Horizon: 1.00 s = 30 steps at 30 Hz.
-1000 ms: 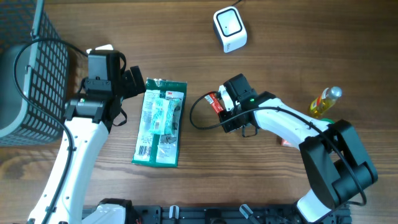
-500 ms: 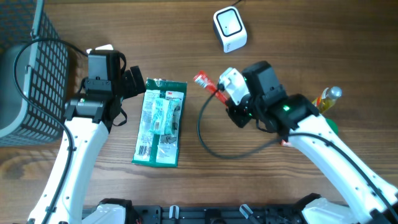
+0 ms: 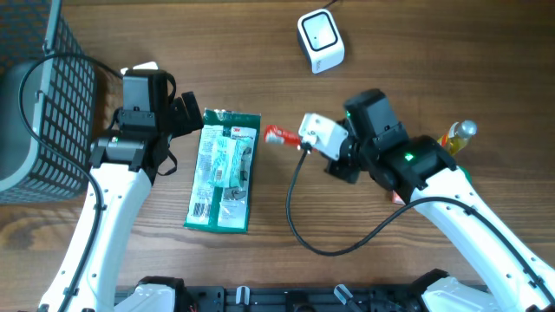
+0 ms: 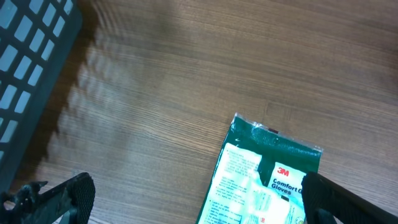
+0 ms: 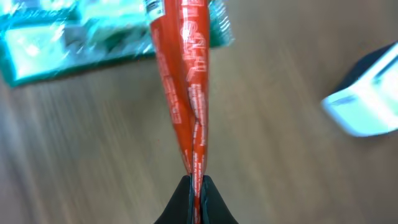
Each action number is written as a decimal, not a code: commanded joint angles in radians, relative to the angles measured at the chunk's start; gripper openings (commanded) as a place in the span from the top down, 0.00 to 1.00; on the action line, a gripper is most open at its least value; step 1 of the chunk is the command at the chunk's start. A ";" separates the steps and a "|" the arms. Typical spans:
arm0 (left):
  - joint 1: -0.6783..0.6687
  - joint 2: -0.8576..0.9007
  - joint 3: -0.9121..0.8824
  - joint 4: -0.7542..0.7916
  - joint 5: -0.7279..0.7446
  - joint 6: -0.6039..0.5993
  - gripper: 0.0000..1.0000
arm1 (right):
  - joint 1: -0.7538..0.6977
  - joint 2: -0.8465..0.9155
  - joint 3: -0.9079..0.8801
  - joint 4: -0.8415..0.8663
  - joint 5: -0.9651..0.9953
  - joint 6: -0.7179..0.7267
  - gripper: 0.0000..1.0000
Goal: Scan the item barcode
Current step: 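Raise the red sachet up to the white scanner with the right gripper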
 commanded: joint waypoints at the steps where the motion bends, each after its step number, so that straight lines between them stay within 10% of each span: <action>1: 0.004 -0.003 0.011 0.003 -0.005 -0.016 0.00 | 0.002 -0.020 0.168 0.053 0.216 -0.007 0.96; 16: 0.004 -0.003 0.011 0.003 -0.005 -0.016 0.00 | -0.001 0.410 0.259 0.624 0.943 -0.650 0.96; 30: 0.004 -0.003 0.011 0.003 -0.005 -0.016 0.00 | -0.089 0.795 0.259 1.099 1.015 -0.764 0.96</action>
